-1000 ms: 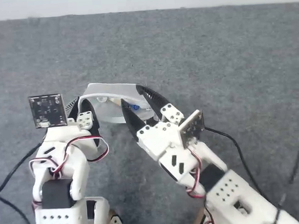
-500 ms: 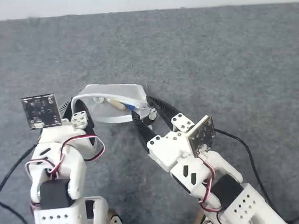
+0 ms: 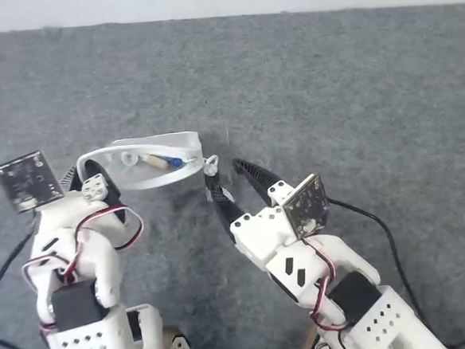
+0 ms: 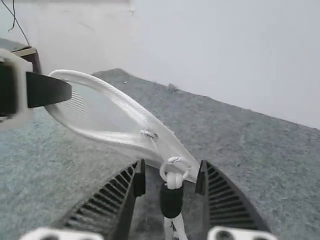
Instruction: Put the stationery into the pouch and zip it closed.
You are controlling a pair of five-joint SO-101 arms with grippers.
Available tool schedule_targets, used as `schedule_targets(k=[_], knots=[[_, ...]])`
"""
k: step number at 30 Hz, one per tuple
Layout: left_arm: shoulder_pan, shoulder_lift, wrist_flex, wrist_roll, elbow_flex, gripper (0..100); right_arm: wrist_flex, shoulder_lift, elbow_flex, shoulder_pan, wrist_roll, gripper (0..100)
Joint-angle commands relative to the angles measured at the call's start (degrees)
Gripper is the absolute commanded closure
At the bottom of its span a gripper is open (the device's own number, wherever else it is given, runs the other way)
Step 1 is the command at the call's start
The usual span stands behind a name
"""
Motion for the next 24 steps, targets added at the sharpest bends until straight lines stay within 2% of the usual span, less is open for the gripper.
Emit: schedule_targets(k=[1,12,19,24], knots=[[-2.46,0.44,-1.67,0.97,-3.82,98,0.04,-1.27,-3.60,2.68,0.09,84.0],[-3.34,0.44,-1.67,0.97,-3.82,98,-0.22,1.63,-2.55,3.21,0.09,84.0],[-3.25,0.44,-1.58,0.97,-3.82,98,-8.48,15.08,-2.55,1.54,0.26,84.0],[-3.16,0.44,-1.67,0.97,-3.38,98,-14.37,23.25,-2.55,-0.48,3.16,84.0]])
